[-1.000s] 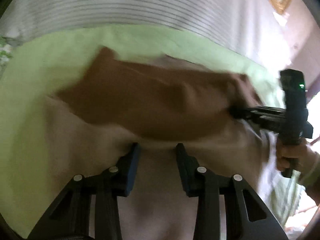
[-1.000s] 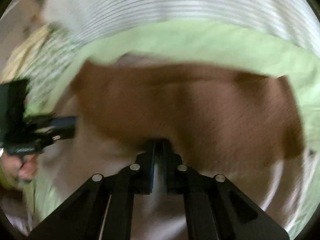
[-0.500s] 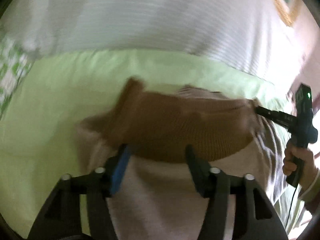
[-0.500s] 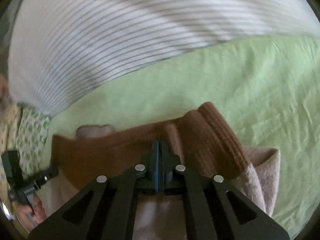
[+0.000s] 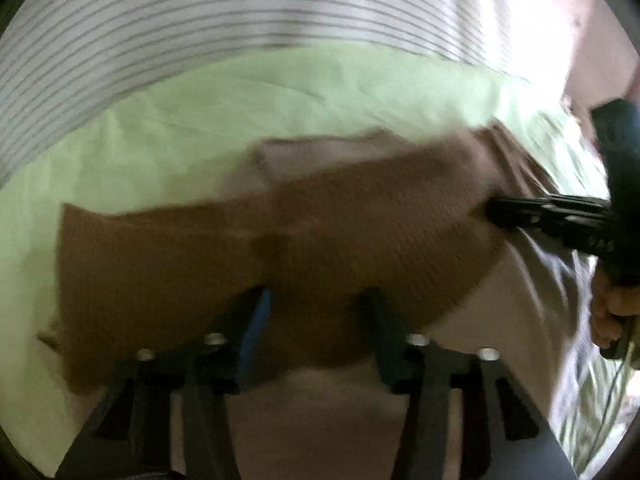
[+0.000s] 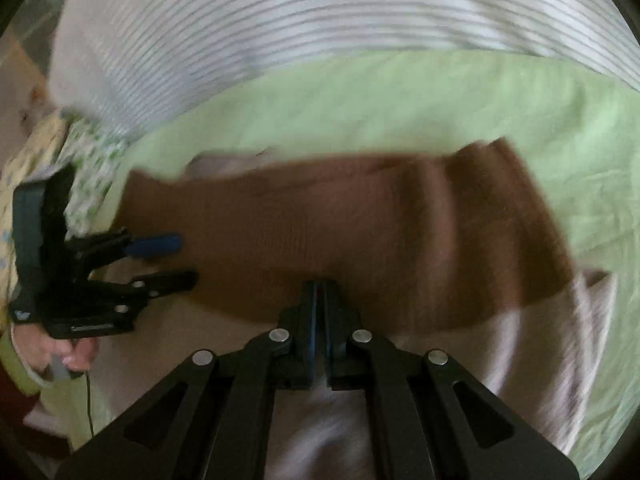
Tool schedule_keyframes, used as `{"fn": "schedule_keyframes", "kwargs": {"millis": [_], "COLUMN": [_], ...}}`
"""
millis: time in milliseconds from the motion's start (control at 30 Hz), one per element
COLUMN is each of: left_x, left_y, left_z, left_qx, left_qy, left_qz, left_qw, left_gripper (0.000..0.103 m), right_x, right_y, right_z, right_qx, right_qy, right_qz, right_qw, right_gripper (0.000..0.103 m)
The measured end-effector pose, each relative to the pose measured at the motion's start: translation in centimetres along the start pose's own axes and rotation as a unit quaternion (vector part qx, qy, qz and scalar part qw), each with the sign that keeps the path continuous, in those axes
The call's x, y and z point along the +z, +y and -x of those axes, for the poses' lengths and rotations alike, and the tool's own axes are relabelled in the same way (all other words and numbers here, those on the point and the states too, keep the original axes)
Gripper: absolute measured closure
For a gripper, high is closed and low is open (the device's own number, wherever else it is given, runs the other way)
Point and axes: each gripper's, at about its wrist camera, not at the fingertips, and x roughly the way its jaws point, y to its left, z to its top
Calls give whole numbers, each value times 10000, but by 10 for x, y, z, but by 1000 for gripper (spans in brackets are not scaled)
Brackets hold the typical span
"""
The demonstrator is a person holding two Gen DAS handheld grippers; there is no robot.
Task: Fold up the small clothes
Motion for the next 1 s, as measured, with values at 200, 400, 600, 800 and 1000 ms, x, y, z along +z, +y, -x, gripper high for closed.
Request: {"fn": "schedule_keyframes", "kwargs": {"millis": [200, 400, 600, 800, 1000], "left_x": [4, -19, -75, -124, -142], "left_y": [39, 72, 42, 39, 80], "left_z": [13, 56, 102, 81, 100], "left_qx": [421, 487, -315, 188, 464], "left_qy": [-320, -550, -582, -167, -274], "left_qz": [566, 1260, 1504, 1686, 2442], "left_qw": [9970, 9893, 9864, 9854, 9682], "left_gripper": [79, 73, 49, 53, 63], "right_x": [11, -12, -57, -101, -114], "right_y": [-44, -47, -15, -43, -114], "right_z": [23, 56, 85, 85, 126], "right_qx": [-765, -671, 151, -402, -1322], "right_qy": [-743, -881, -667, -296, -680], "right_qz": [-843, -1022, -511, -912, -2033], "right_qw": [9907, 9886, 9963, 9946, 9678], "right_gripper": [99, 99, 97, 84, 71]}}
